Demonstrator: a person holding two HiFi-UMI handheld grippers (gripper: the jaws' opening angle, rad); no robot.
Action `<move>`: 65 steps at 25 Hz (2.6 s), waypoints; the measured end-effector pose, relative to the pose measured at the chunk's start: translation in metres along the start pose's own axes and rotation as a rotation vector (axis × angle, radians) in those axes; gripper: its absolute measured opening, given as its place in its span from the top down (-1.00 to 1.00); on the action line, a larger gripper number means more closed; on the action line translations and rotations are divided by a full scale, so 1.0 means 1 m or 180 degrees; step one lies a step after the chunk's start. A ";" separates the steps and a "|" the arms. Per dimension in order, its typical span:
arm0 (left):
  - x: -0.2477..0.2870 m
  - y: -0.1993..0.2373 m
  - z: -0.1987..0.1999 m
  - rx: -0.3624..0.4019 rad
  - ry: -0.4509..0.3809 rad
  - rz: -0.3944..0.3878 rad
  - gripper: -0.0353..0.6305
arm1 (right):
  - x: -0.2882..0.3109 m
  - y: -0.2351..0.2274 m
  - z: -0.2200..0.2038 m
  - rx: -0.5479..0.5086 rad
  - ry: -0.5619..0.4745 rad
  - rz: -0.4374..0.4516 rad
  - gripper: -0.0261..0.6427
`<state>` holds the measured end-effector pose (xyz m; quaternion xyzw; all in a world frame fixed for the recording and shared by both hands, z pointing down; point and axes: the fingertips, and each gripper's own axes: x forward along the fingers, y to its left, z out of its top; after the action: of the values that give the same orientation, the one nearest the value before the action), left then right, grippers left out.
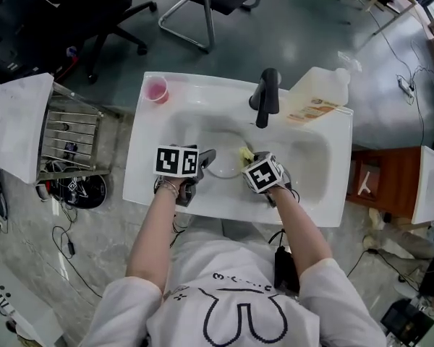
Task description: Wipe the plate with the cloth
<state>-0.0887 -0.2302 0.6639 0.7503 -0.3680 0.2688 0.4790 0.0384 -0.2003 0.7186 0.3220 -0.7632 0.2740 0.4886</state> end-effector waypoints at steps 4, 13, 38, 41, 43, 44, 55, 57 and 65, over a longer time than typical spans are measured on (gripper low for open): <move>0.015 0.014 -0.007 -0.0225 0.0131 -0.0072 0.07 | 0.009 -0.003 -0.005 -0.0030 0.0094 -0.0010 0.78; 0.048 0.024 -0.019 -0.0695 0.0448 -0.0409 0.31 | 0.014 -0.005 -0.004 -0.0178 0.0094 -0.0032 0.78; -0.025 -0.014 0.024 -0.0708 -0.0149 -0.0725 0.84 | -0.076 -0.005 0.041 -0.0081 -0.0624 -0.0247 0.78; -0.043 -0.019 0.032 -0.0607 -0.0241 -0.0686 0.84 | -0.098 -0.003 0.054 -0.0114 -0.0800 -0.0324 0.78; -0.055 -0.022 0.039 -0.0534 -0.0326 -0.0655 0.84 | -0.114 -0.002 0.063 -0.0124 -0.0929 -0.0359 0.78; -0.062 -0.025 0.042 -0.0501 -0.0373 -0.0646 0.84 | -0.122 -0.002 0.067 -0.0122 -0.0994 -0.0372 0.78; -0.142 -0.057 0.088 -0.0158 -0.0999 -0.0672 0.84 | -0.226 0.014 0.116 -0.0204 -0.1873 -0.0491 0.78; -0.156 -0.063 0.096 -0.0092 -0.1105 -0.0681 0.84 | -0.246 0.016 0.129 -0.0285 -0.2018 -0.0532 0.78; -0.205 -0.101 0.128 0.0261 -0.1497 -0.0768 0.84 | -0.331 0.018 0.173 -0.0473 -0.2623 -0.0752 0.78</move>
<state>-0.1199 -0.2597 0.4058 0.8493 -0.3659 0.0426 0.3781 0.0301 -0.2415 0.3472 0.4535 -0.8700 0.0090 0.1930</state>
